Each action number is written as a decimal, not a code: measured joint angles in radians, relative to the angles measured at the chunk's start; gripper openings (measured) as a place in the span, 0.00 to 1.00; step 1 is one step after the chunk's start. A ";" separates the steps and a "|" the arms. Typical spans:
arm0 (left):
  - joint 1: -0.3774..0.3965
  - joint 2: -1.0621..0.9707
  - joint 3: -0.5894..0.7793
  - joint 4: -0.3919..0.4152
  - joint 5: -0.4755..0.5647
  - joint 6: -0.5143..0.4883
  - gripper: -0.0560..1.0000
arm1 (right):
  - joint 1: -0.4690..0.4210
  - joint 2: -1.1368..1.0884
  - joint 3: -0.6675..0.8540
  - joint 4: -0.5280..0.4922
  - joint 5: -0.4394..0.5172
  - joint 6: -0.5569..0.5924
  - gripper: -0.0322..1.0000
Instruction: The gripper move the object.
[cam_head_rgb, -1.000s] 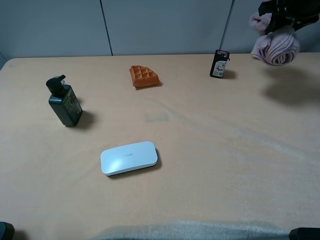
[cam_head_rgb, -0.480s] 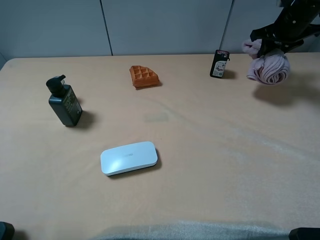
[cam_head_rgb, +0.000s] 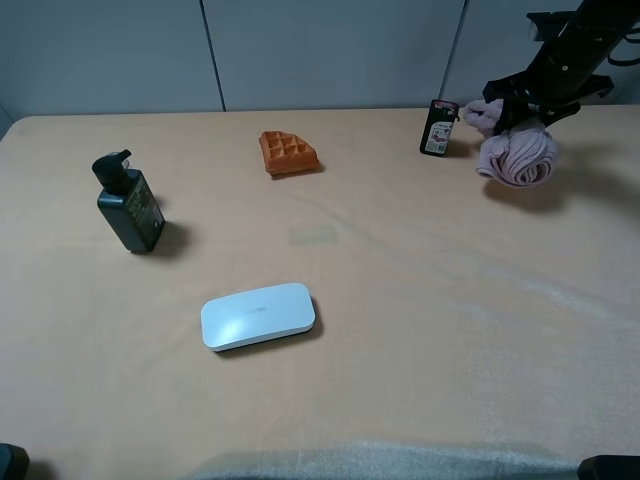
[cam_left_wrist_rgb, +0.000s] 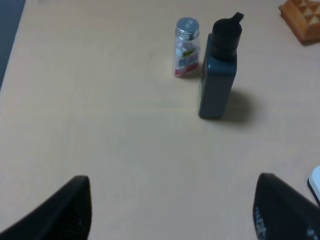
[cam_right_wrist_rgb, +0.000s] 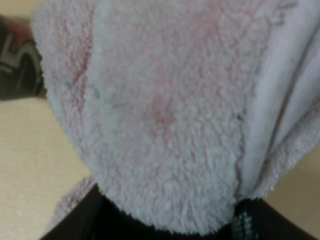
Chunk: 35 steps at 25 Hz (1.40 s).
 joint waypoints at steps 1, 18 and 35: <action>0.000 0.000 0.000 0.000 0.000 0.000 0.75 | 0.000 0.002 0.000 0.005 -0.003 -0.003 0.36; 0.000 0.000 0.000 0.000 0.000 0.000 0.75 | 0.012 0.068 0.000 0.036 -0.013 -0.029 0.36; 0.000 0.000 0.000 0.000 0.000 0.000 0.75 | 0.012 0.071 0.000 0.037 0.006 -0.032 0.36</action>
